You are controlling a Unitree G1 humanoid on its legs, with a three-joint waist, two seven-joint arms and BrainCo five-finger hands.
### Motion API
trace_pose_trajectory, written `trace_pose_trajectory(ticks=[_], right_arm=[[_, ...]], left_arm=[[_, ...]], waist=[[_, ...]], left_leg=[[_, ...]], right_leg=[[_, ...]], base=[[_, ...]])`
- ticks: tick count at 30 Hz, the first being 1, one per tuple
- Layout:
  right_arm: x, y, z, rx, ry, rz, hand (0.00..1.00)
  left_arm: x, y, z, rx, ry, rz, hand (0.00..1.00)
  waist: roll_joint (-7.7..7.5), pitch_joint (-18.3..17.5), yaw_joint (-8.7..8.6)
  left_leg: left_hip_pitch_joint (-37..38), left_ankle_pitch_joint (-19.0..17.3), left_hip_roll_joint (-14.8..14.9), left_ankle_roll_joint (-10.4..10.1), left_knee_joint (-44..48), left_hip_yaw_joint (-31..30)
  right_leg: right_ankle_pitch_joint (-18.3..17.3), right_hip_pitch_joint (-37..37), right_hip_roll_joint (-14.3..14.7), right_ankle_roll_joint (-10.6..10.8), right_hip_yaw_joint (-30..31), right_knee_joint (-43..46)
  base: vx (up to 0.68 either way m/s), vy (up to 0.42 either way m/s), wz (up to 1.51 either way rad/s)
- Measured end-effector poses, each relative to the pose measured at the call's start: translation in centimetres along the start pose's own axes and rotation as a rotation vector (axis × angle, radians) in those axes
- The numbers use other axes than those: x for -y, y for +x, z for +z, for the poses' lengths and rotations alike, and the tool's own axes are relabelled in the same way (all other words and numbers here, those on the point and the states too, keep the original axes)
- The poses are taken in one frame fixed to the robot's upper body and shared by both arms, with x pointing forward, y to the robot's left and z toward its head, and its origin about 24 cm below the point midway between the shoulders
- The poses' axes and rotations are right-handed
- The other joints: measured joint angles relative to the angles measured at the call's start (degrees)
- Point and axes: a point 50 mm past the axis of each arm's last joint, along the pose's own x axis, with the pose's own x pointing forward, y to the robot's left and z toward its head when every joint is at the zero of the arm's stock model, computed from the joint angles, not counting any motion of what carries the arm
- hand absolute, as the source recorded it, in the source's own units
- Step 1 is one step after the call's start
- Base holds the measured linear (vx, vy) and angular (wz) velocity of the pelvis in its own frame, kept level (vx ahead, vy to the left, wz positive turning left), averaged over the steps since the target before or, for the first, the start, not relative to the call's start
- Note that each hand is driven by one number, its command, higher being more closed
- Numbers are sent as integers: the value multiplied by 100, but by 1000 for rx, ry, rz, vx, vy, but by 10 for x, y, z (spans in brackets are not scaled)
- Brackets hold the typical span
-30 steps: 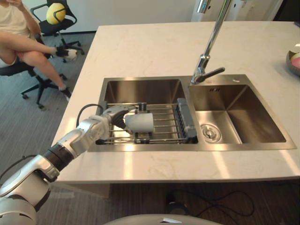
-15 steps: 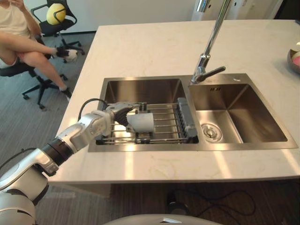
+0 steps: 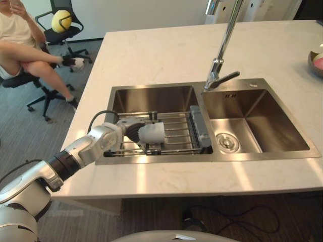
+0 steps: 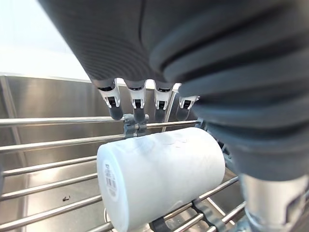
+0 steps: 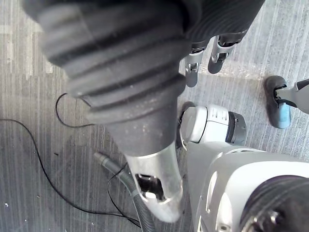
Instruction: Walk over to the sink, pick up the cup, carry it to the dishwasher, place the cup inside the dishwasher, then close the dishwasher door
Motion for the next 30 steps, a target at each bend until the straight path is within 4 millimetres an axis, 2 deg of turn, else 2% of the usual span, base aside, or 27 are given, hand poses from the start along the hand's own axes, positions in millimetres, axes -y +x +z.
trace_pose_trajectory(ticks=[7,12,21,30], right_arm=[[0,0,-1,-8,7,-1,0],[0,0,-2,-13,7,-1,0],[1,0,-3,-19,2,-8,0],[8,-3,-6,-35,-8,-35,0]], left_arm=[[-2,0,-6,-6,40,65,0],[-11,1,-11,-11,49,103,0],[-10,1,-19,-34,33,105,0],[-7,1,-23,-50,29,80,0]], waist=[[-2,-13,-4],[-3,-14,-4],[-9,-12,-11],[-13,2,-146]], left_leg=[[32,-16,2,-4,-28,80],[47,-24,2,-9,0,114],[109,-32,0,-19,2,311],[136,-32,-1,-19,-29,396]], right_leg=[[4,-12,4,0,73,5],[4,-19,12,1,107,6],[14,-84,50,-11,267,49],[30,-86,56,-30,261,4]], base=[[-15,2,-5],[-4,1,-2],[-12,1,-10],[-32,-1,-4]])
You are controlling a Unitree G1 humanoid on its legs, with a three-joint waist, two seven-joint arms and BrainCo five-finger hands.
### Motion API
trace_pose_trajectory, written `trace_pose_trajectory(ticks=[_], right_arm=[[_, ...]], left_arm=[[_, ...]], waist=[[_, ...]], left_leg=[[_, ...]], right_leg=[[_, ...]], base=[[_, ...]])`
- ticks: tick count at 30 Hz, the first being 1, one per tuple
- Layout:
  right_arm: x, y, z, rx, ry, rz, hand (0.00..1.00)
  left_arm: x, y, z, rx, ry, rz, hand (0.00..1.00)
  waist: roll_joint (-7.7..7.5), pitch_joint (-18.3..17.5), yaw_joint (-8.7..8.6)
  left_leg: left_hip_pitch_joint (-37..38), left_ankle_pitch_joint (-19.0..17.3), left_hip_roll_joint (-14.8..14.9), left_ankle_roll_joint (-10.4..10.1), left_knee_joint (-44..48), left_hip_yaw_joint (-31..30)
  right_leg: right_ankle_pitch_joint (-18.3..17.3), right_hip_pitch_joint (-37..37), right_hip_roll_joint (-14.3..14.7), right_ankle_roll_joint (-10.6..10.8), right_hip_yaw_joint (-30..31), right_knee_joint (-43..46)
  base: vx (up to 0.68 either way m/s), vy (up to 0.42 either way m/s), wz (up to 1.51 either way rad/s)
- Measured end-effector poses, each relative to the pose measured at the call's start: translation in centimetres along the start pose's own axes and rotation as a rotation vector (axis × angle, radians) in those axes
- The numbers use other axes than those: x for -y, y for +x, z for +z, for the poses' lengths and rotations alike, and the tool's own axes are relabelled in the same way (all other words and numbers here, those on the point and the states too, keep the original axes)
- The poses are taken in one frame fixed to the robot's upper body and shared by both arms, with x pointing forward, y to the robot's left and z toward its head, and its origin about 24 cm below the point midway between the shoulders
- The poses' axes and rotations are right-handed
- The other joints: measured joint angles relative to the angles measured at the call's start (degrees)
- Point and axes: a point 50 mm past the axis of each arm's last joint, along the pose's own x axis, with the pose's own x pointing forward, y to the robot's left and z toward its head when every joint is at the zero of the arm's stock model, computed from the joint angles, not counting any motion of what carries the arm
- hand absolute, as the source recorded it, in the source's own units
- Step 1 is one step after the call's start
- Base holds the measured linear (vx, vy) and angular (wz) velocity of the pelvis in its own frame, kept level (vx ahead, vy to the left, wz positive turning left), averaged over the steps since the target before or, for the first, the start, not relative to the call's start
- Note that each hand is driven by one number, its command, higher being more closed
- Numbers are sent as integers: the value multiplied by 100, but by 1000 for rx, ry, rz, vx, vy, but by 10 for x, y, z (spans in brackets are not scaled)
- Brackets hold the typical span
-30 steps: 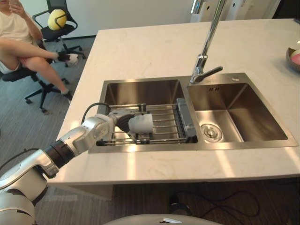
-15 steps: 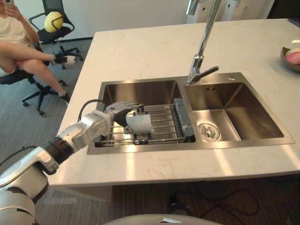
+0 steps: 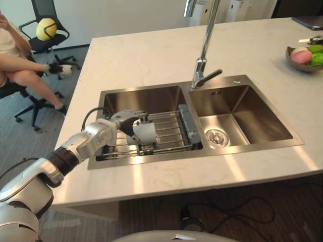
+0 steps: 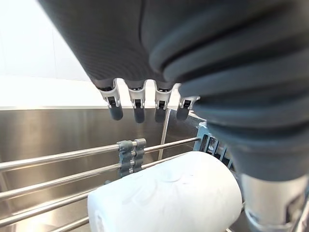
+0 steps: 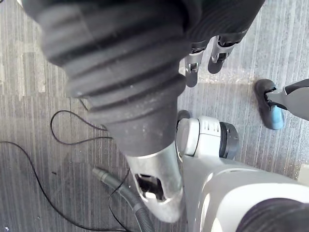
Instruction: Walk over to the sink, pick up the cup, carry it to the dishwasher, place the cup inside the dishwasher, then close the dishwasher door
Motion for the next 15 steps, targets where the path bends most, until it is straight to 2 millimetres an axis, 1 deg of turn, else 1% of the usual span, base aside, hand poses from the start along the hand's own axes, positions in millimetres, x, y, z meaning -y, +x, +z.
trace_pose_trajectory(ticks=[3,8,11,15], right_arm=[[3,-1,-4,-15,-15,-7,0],[2,-1,-5,-19,-29,-1,0],[0,-1,-5,-15,-43,2,0],[-1,0,-7,-20,-58,6,0]], left_arm=[[3,2,0,-7,-10,-16,0],[12,5,-2,-33,-36,-41,0],[19,4,-3,-43,-14,-58,0],[27,7,-2,-63,-27,-63,0]], waist=[[1,27,-40],[12,97,-100],[26,153,-133],[29,156,-133]], left_leg=[[-3,0,-1,0,1,0],[-3,-3,1,-3,30,3],[-3,-6,10,-9,31,8],[2,-10,18,-16,31,19]], right_leg=[[5,1,0,5,-1,-14],[17,2,9,18,-1,-28],[20,1,18,17,0,-28],[19,1,25,16,9,-26]], base=[[0,0,0],[0,0,0],[0,0,0],[0,0,0]])
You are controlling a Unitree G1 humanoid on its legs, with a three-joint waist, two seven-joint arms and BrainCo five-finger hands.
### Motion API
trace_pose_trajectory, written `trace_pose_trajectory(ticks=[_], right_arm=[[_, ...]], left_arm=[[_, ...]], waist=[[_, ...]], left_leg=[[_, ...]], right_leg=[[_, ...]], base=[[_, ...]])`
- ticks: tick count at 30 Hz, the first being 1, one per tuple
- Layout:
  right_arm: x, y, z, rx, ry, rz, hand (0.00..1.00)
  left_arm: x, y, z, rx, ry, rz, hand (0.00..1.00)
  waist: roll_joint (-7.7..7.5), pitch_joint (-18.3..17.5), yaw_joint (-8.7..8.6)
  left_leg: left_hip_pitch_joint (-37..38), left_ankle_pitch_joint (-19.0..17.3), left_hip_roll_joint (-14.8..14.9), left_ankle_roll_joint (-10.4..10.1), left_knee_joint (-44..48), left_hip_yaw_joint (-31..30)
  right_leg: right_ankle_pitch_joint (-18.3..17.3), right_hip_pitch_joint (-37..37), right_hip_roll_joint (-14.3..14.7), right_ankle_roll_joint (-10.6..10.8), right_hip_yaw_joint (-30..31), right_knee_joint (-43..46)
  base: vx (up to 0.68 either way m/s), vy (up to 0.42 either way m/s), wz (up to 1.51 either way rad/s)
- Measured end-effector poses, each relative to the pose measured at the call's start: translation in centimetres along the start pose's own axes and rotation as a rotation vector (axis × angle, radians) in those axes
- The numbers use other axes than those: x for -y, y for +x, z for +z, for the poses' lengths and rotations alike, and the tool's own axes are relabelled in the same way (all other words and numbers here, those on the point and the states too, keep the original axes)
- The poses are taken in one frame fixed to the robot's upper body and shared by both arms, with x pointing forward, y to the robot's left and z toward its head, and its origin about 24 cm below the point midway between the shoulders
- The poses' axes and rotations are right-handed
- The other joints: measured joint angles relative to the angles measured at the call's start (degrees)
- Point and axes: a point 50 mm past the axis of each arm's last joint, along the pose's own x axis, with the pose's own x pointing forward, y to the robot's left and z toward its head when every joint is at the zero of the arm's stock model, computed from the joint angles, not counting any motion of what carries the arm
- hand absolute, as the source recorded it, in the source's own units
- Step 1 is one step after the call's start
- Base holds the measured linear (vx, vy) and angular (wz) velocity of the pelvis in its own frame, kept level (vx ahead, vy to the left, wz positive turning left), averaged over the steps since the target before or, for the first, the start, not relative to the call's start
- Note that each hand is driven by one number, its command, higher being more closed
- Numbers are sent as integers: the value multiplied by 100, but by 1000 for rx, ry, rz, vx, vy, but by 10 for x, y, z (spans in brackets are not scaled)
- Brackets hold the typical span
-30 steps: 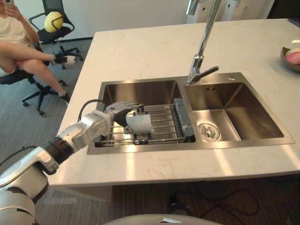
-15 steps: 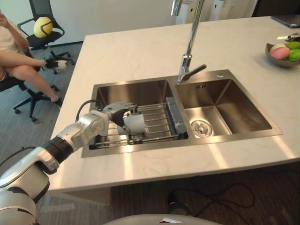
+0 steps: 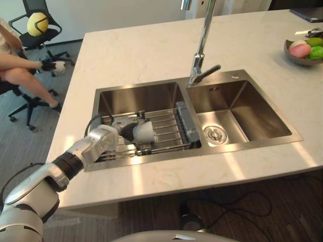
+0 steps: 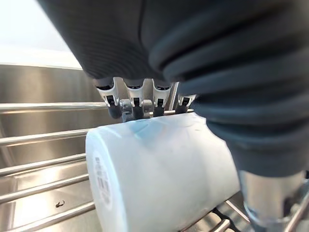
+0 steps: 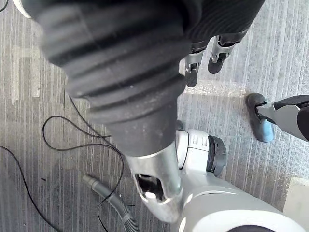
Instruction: Walk over to the sink, pick up the cup, carry it to the dishwasher, place the cup inside the dishwasher, then close the dishwasher door
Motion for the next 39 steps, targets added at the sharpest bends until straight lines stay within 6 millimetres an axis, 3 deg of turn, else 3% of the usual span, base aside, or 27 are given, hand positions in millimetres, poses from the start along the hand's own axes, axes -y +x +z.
trace_pose_trajectory(ticks=[19,20,31,39], right_arm=[[-10,1,1,4,-42,23,0],[-11,2,0,-1,-51,26,0],[-10,2,1,-11,-97,-3,0],[-10,2,6,23,-106,5,0]], left_arm=[[13,2,-14,-117,-52,-9,0],[14,3,-14,-123,-65,-14,100],[19,7,-17,-150,-82,-10,100],[21,7,-15,-104,-69,154,100]], waist=[[26,135,-59],[23,137,-60],[66,175,-149],[116,203,-185]], left_leg=[[26,-30,31,-45,1,42],[41,-33,34,-49,1,48],[50,-39,39,-55,2,87],[-70,-79,75,-65,136,68]], right_leg=[[-45,-15,19,-4,20,64],[-65,-14,19,-6,25,95],[-80,-33,19,-2,44,128],[-82,-98,25,-7,31,139]], base=[[0,0,0],[0,0,0],[-3,1,0],[-1,0,0]])
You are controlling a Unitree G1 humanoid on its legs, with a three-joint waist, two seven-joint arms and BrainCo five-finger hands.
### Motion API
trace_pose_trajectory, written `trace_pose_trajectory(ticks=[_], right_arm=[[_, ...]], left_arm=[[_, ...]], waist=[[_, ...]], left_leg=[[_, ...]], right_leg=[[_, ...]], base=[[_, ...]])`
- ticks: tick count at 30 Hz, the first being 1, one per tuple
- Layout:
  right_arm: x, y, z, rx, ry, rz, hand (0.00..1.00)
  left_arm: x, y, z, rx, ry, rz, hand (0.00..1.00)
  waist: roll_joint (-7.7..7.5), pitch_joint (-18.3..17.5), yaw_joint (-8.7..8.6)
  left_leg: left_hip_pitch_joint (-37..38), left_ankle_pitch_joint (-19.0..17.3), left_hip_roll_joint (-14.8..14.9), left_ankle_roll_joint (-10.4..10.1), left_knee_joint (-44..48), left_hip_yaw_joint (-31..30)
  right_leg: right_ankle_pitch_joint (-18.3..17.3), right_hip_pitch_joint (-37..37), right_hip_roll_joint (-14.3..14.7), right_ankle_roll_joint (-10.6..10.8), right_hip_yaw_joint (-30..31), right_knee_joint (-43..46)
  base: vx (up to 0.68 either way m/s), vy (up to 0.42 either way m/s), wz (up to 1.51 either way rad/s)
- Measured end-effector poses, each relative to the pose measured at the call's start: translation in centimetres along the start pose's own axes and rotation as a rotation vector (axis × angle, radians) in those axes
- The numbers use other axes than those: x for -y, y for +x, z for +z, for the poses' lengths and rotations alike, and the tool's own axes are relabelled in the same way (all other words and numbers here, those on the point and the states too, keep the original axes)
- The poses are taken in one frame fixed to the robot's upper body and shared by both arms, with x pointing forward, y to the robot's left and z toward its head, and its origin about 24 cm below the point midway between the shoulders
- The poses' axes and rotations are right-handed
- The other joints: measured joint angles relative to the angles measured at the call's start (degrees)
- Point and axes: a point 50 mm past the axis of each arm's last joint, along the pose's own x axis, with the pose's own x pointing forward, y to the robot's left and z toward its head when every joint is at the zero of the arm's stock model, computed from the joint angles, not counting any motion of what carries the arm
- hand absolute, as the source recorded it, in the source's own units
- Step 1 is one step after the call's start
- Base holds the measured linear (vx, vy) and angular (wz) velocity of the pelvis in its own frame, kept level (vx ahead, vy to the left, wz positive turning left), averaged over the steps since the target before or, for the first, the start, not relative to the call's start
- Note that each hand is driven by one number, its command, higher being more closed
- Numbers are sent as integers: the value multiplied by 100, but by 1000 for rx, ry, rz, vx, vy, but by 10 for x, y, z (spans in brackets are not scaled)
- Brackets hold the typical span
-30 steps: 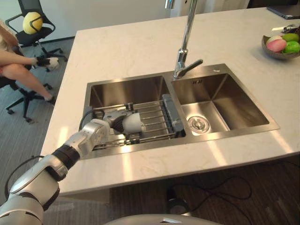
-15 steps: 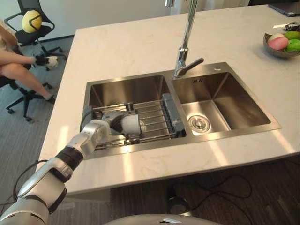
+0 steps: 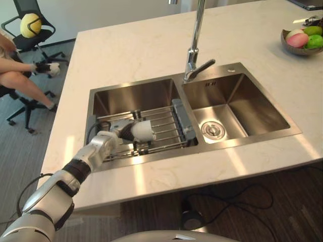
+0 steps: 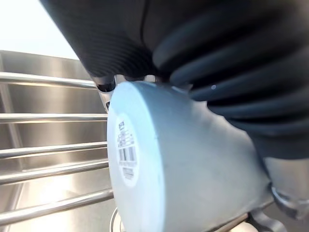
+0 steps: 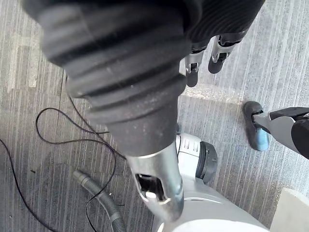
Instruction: Walk over to the sink, pick up the cup, carry it to the dishwasher, place the cup inside the dishwasher, then close the dishwasher door
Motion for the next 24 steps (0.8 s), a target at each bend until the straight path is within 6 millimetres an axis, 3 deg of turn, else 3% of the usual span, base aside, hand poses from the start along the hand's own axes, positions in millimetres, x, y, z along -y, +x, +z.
trace_pose_trajectory(ticks=[4,7,13,15,17,21,24], right_arm=[[0,0,3,22,-8,19,0],[0,0,5,37,-46,20,0],[4,-1,10,63,-53,3,0],[5,-1,12,72,-39,-2,0],[6,-2,16,88,-19,-5,0],[10,-3,20,105,-1,-20,0],[11,-3,20,105,-21,-25,0]], left_arm=[[-5,-1,-6,-36,-24,119,100],[-20,-5,-15,-63,-67,210,100],[-83,-26,-32,-56,-207,425,100],[-103,-34,-23,10,-262,496,100],[-124,-47,-2,147,-401,569,100],[-140,-64,32,361,-588,570,100],[-145,-66,32,378,-692,585,100]], waist=[[-3,27,-3],[2,25,26],[2,25,293],[1,24,427],[-5,9,567],[-18,-1,783],[-69,-52,843]], left_leg=[[-71,10,21,3,13,-63],[-103,15,35,1,15,-125],[-74,16,37,2,122,-444],[-65,16,26,4,149,-568],[-163,-2,3,34,203,-735],[-173,43,-54,84,186,-931],[-205,78,-91,107,185,-1054]], right_leg=[[8,-4,11,-11,-59,-60],[9,3,15,-14,-130,-73],[9,283,-22,-16,-449,-180],[9,402,-50,-15,-543,-227],[-29,471,-113,5,-674,-221],[-61,563,-163,21,-832,-208],[-44,566,-207,48,-912,-176]], base=[[-11,-7,7],[25,-3,10],[29,-6,26],[-28,-7,32],[-77,-1,39],[-63,-4,26],[-27,4,16]])
